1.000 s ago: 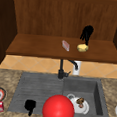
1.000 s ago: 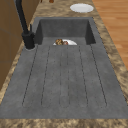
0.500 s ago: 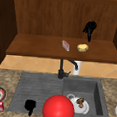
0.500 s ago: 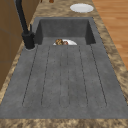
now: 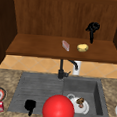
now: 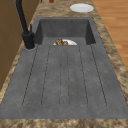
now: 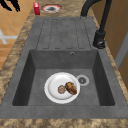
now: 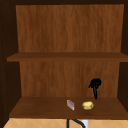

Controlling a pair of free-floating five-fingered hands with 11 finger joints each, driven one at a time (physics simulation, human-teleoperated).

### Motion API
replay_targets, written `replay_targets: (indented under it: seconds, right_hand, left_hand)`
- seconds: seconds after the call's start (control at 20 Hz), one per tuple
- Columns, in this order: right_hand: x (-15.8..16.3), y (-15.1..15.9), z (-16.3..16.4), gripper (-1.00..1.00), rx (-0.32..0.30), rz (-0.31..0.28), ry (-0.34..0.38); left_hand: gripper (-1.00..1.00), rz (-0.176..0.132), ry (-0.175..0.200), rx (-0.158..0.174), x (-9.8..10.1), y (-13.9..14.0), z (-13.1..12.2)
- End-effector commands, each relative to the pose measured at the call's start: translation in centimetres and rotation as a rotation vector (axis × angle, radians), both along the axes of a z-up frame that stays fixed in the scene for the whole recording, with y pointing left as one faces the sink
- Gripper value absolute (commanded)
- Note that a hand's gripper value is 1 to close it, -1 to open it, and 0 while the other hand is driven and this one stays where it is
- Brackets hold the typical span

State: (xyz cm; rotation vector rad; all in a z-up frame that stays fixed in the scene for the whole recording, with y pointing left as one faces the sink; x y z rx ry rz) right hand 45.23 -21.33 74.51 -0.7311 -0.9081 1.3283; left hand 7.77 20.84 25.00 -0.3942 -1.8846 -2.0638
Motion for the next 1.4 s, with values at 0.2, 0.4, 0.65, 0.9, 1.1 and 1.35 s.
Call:
replay_targets:
  seconds: [0.2, 0.4, 0.65, 0.9, 1.1, 1.35]
  right_hand:
    - [-4.4, -1.5, 0.8, -1.00, -0.001, -0.038, -0.057]
    - [-6.7, -2.5, 1.3, -1.00, -0.003, -0.038, -0.071]
    - [-10.6, -3.3, 1.4, -1.00, -0.005, -0.029, -0.087]
    - [-14.6, -3.9, 1.5, -1.00, -0.012, -0.032, -0.105]
    - [-17.8, -4.2, 1.0, -1.00, -0.016, -0.030, -0.113]
    - [-21.9, -4.3, 0.2, -1.00, -0.018, -0.029, -0.118]
  left_hand:
    - [0.00, 0.000, 0.000, 0.000, 0.0, 0.0, 0.0]
    - [0.00, 0.000, 0.000, 0.000, 0.0, 0.0, 0.0]
    - [0.00, 0.000, 0.000, 0.000, 0.0, 0.0, 0.0]
    - [0.00, 0.000, 0.000, 0.000, 0.0, 0.0, 0.0]
    - [0.00, 0.000, 0.000, 0.000, 0.0, 0.0, 0.0]
    - [0.00, 0.000, 0.000, 0.000, 0.0, 0.0, 0.0]
